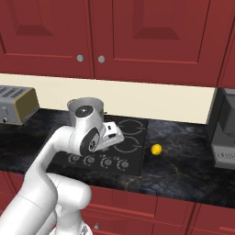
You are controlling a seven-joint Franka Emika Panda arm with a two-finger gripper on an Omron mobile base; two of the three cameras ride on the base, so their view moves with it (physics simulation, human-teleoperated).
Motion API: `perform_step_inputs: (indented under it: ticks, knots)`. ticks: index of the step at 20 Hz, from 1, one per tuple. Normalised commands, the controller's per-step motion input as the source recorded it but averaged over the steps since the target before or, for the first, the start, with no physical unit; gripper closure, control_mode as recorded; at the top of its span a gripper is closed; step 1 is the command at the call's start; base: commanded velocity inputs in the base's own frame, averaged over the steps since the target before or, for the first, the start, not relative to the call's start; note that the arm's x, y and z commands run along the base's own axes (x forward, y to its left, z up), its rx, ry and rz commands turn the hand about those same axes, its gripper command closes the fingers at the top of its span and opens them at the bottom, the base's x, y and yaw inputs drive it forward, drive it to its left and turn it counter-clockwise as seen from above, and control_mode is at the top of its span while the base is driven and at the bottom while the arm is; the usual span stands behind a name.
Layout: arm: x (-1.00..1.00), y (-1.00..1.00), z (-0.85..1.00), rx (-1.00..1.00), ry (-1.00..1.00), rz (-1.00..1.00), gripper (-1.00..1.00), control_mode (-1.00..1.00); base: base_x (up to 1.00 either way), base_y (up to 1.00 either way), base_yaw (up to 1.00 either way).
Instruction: Turn on the burner for the pot on the stove. Wait thirty seconds for the pot to heat up. Then add the lemon to the pot.
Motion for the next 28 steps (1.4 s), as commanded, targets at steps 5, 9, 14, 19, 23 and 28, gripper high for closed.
perform_step_inputs:
  ticks: [5,9,14,19,23,28]
  knots:
    - [0.00,-0.45,0.10,0.00,0.00,-0.44,-1.00,-1.00,0.00,0.00,0.00]
    - [0.00,-0.68,0.38,0.04,0.04,-0.28,-1.00,-1.00,0.00,0.00,0.00]
    - [0.03,-0.49,0.20,0.08,0.03,-0.04,-1.00,-1.00,0.00,0.00,0.00]
    - [0.05,-0.50,0.00,0.11,0.03,0.00,-1.00,-1.00,0.00,0.00,0.00]
    - [0.02,-0.25,-0.19,0.09,-0.04,0.00,-1.00,-1.00,0.00,0.00,0.00]
    - [0.27,-0.11,-0.11,0.08,0.00,0.00,-1.00,-1.00,0.00,0.00,0.00]
